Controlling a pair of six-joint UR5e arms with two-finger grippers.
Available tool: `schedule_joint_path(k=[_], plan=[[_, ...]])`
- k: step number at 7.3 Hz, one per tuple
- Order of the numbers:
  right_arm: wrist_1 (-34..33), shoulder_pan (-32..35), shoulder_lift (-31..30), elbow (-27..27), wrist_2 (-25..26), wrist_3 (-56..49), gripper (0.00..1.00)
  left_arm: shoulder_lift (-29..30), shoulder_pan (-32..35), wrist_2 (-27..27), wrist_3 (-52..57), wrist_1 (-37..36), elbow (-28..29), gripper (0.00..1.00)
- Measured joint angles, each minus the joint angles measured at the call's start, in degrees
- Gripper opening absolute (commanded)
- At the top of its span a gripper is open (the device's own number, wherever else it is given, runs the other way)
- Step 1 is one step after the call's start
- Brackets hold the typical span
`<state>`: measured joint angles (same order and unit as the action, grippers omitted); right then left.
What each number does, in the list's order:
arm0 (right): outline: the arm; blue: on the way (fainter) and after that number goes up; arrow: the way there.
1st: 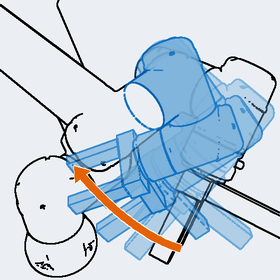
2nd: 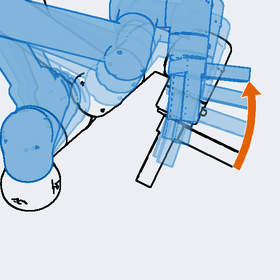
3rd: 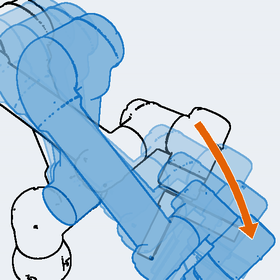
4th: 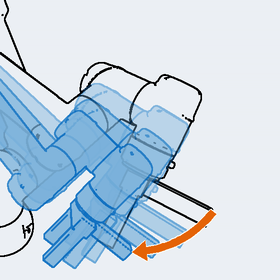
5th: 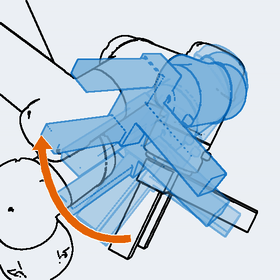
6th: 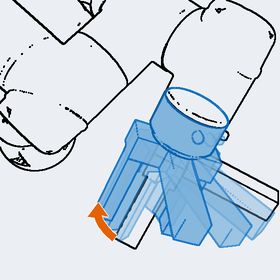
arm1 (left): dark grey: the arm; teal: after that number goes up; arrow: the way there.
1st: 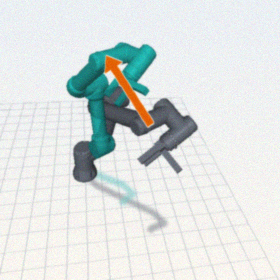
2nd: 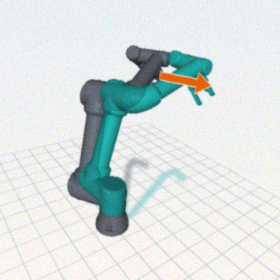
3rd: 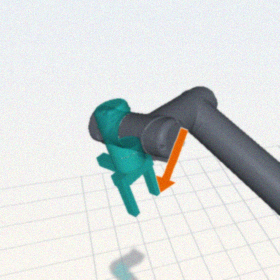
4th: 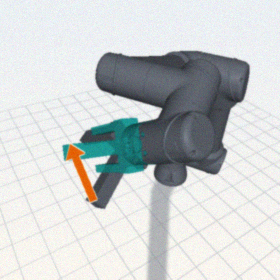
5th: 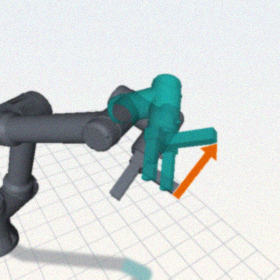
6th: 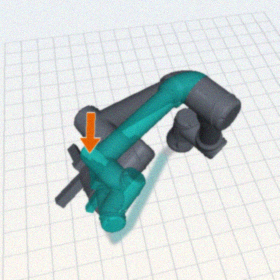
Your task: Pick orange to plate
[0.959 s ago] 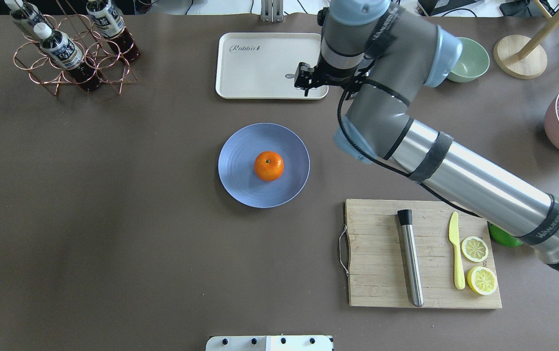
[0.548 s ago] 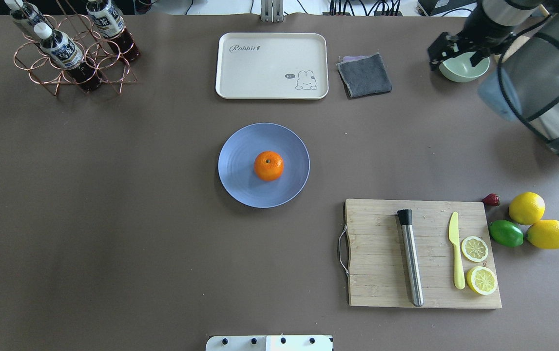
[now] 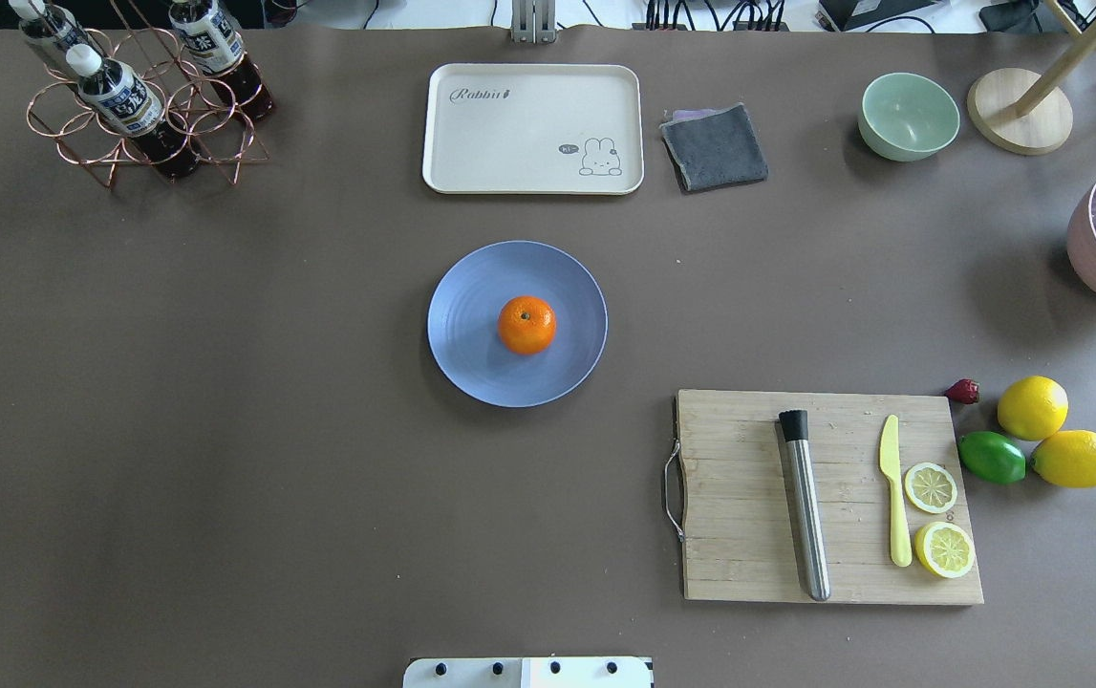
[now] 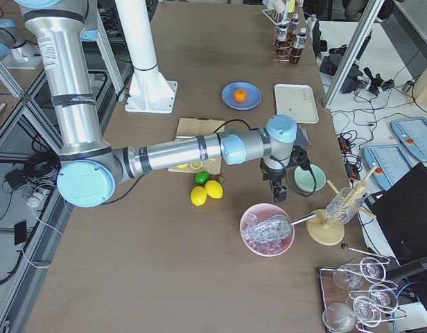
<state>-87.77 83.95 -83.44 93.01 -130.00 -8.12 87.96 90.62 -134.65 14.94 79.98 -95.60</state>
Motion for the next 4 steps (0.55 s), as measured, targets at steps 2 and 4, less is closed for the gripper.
schedule_joint_path(k=[2,4], plan=[[-0.04,6.00,-5.32,-0.06,0.58,-4.91,1.00,-0.02,0.00,0.00,0.00,-0.04,0.04,0.98],[0.02,9.35,-7.92,-0.06,1.09,-5.35,1.00,0.03,0.00,0.00,0.00,-0.01,0.01,0.98]])
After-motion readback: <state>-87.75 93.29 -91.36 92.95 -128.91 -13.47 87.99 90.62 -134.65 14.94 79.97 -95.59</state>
